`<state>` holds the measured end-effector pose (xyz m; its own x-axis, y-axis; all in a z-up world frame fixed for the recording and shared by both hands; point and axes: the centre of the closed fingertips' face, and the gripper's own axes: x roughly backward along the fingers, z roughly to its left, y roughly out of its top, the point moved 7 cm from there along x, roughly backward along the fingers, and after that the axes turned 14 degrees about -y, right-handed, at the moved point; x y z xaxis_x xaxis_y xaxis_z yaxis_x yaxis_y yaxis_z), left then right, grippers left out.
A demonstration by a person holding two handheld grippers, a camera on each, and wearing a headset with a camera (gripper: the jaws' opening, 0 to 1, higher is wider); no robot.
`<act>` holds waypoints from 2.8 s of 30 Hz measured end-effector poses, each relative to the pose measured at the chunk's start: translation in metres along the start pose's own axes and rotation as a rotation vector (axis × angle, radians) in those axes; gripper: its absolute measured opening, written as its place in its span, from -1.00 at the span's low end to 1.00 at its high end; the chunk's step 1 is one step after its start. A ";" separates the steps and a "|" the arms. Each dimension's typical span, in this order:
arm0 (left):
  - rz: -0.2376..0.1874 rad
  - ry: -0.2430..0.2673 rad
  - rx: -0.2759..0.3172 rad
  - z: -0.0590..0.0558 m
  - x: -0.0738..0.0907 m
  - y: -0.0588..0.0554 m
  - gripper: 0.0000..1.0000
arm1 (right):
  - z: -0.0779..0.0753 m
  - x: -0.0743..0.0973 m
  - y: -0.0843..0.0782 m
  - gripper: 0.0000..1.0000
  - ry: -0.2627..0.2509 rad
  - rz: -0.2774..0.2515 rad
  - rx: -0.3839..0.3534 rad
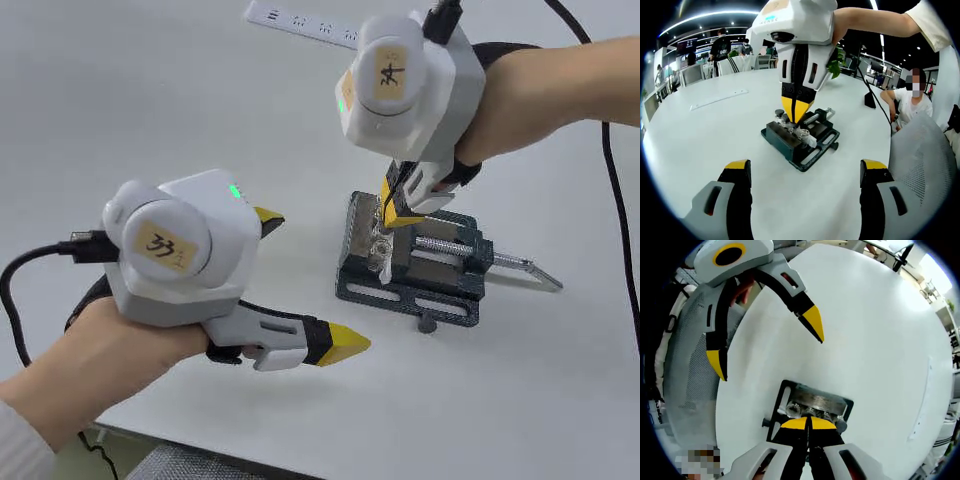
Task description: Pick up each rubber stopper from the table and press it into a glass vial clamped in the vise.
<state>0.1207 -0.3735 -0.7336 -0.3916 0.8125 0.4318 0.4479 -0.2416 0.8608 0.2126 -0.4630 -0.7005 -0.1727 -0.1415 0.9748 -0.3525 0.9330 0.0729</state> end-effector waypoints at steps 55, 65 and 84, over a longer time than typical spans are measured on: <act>0.009 0.026 -0.005 0.006 0.007 0.003 0.76 | -0.003 0.002 -0.017 -0.80 -0.028 -0.137 -0.129; 0.007 0.023 -0.008 0.006 0.007 0.004 0.76 | 0.013 0.014 -0.027 -0.46 -0.009 -0.211 -0.231; -0.002 0.025 -0.050 0.010 0.011 0.009 0.85 | 0.071 0.012 -0.060 0.52 -0.087 -0.252 -0.423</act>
<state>0.1282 -0.3612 -0.7235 -0.4122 0.7998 0.4364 0.4069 -0.2670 0.8736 0.1660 -0.5447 -0.7078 -0.2125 -0.3903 0.8958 0.0072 0.9161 0.4008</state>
